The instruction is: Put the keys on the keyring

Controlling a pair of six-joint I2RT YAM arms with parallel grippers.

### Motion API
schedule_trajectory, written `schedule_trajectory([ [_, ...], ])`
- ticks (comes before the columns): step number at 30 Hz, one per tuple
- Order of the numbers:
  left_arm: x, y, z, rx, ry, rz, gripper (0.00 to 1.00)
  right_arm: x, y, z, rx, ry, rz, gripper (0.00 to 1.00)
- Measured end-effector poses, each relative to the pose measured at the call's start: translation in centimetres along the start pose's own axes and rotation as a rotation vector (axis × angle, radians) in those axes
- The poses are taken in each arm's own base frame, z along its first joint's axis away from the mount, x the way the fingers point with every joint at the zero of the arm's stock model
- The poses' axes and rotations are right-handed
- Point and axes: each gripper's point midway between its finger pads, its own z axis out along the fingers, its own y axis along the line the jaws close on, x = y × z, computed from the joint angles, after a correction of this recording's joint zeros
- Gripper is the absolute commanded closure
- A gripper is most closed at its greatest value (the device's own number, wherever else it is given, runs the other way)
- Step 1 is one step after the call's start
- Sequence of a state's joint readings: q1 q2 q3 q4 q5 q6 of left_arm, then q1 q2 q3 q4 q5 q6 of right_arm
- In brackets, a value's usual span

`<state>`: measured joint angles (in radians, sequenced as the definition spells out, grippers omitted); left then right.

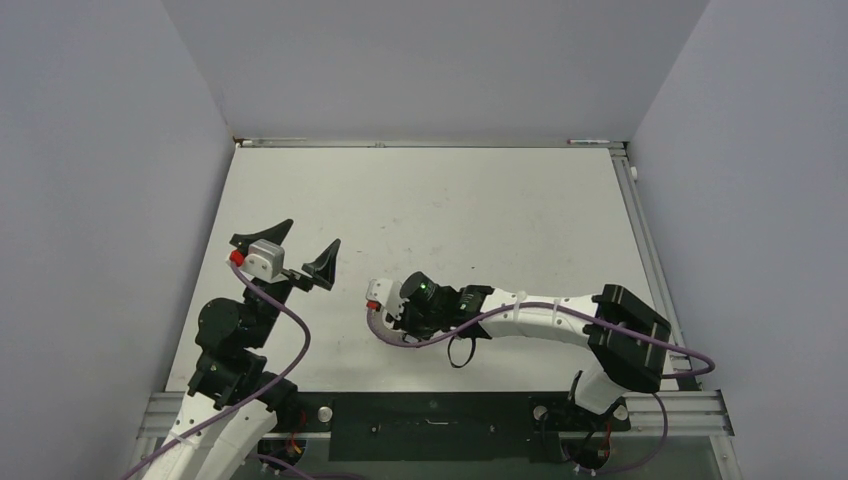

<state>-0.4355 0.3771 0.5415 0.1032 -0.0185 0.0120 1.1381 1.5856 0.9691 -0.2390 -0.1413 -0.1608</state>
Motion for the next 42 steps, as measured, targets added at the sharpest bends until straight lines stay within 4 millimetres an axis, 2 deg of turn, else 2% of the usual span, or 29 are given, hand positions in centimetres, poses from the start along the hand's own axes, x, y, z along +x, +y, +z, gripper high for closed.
schedule_trajectory([
  [8,0.3,0.0,0.1,-0.001,0.010,0.000,0.04,-0.3,-1.6,0.0,0.041,-0.023,0.068,0.94],
  [9,0.3,0.0,0.1,-0.001,0.011,0.000,0.04,-0.3,-1.6,0.0,0.041,-0.023,0.070,0.92],
  [11,0.3,0.0,0.1,-0.001,0.013,0.000,0.04,-0.2,-1.6,0.1,0.040,-0.021,0.074,0.74],
  [14,0.5,0.0,0.2,-0.001,0.017,0.001,0.04,0.1,-1.4,0.4,0.034,-0.009,0.099,0.55],
  [15,0.5,0.0,0.2,-0.001,0.019,0.001,0.04,0.4,-1.4,0.5,0.034,-0.003,0.105,0.45],
  [17,0.7,0.0,0.2,0.000,0.024,0.001,0.04,1.1,-1.4,0.5,0.039,0.010,0.133,0.36],
  [20,0.8,0.0,0.3,0.000,0.029,0.001,0.04,2.2,-2.1,0.5,0.056,0.025,0.176,0.34],
  [23,1.0,0.0,0.3,0.000,0.035,0.001,0.04,2.7,-3.8,0.0,0.091,0.011,0.249,0.34],
  [27,1.3,0.0,0.4,-0.001,0.045,0.001,0.04,1.4,-6.4,-1.3,0.159,-0.068,0.320,0.35],
  [33,2.0,0.0,0.7,0.000,0.074,0.002,0.04,-0.3,-8.1,-2.6,0.251,-0.183,0.384,0.38],
  [38,2.2,0.0,1.0,0.000,0.090,0.001,0.04,0.1,-9.1,-3.8,0.339,-0.234,0.454,0.38],
  [42,3.4,-0.4,1.7,0.013,0.132,-0.029,0.04,0.8,-10.0,-5.1,0.421,-0.270,0.504,0.37],
])
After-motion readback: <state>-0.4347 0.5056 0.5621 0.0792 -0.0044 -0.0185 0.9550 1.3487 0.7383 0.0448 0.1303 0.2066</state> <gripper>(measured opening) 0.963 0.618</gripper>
